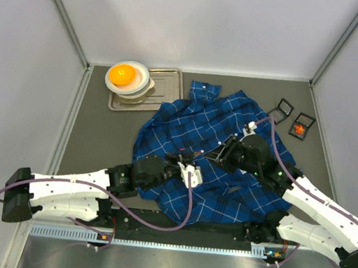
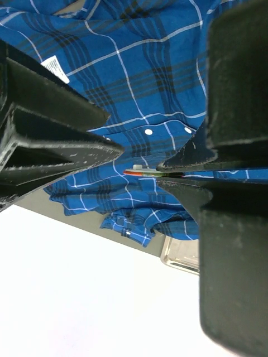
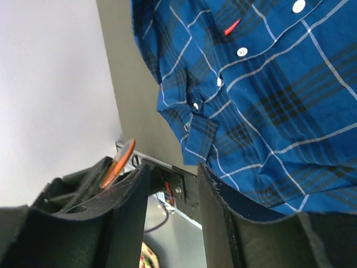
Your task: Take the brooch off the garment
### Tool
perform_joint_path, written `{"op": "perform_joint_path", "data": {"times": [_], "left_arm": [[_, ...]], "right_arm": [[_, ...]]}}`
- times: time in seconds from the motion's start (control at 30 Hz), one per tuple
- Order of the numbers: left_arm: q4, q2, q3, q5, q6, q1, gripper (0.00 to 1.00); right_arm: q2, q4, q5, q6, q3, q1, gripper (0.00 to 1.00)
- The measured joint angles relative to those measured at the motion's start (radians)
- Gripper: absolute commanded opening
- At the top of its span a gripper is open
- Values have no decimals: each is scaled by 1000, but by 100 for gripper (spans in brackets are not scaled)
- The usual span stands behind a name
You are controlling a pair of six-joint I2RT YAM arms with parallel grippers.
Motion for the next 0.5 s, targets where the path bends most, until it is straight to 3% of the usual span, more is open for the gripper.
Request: {"op": "perform_joint_path", "data": {"times": [0.07, 0.17, 0.5], "left_arm": [[8, -9, 0, 12, -2, 0, 0], [17, -13, -4, 28, 0, -1, 0], [25, -13, -30, 27, 25, -13, 0]], "right_arm": [[-13, -7, -26, -35, -13, -4, 40], [-40, -3, -44, -44, -13, -5, 30], [-7, 59, -108, 174, -25, -5, 31]]}}
